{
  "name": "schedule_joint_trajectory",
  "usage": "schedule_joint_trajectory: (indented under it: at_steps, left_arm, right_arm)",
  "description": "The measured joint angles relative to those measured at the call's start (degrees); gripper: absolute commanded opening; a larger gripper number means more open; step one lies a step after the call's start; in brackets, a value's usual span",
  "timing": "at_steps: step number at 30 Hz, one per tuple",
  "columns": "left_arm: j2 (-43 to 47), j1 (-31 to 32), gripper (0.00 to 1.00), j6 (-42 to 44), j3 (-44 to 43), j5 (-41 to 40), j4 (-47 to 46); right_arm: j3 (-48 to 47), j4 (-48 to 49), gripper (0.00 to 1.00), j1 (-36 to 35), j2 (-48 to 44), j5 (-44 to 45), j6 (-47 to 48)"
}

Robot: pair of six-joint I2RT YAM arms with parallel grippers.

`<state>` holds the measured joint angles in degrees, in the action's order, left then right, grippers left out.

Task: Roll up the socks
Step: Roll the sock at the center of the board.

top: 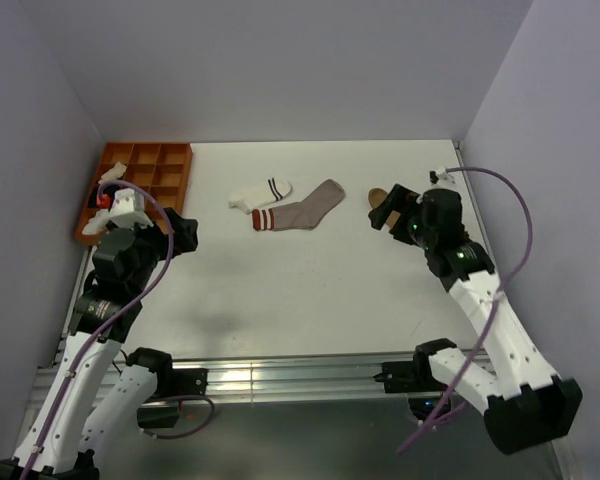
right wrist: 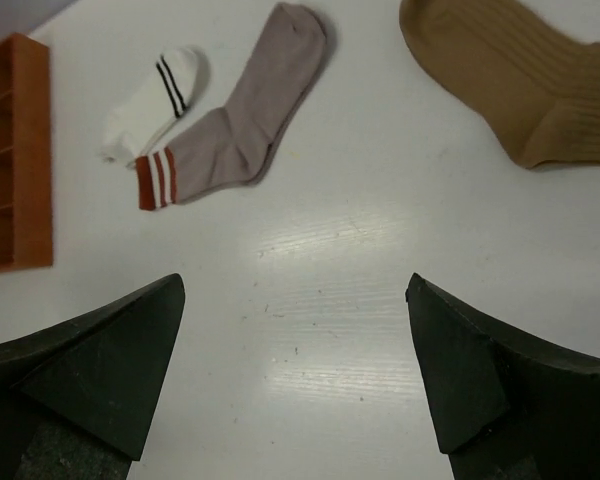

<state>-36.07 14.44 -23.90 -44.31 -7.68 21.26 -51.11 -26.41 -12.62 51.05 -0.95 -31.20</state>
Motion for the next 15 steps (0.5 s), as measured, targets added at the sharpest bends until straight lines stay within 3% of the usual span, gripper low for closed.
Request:
schedule_joint_trajectory:
  at_steps: [4, 15]
  left_arm:
    - [0.68, 0.0, 1.0, 0.07, 0.59, 1.46, -0.98]
    - [2.27, 0.0, 1.0, 0.48, 2.23, 0.33, -1.25]
  right_arm:
    - [-2.1, 3.15, 0.97, -0.66, 12.76, -0.68, -0.74]
    - [-27.5, 9.62, 0.9, -14.6, 48.94, -0.48, 7.58]
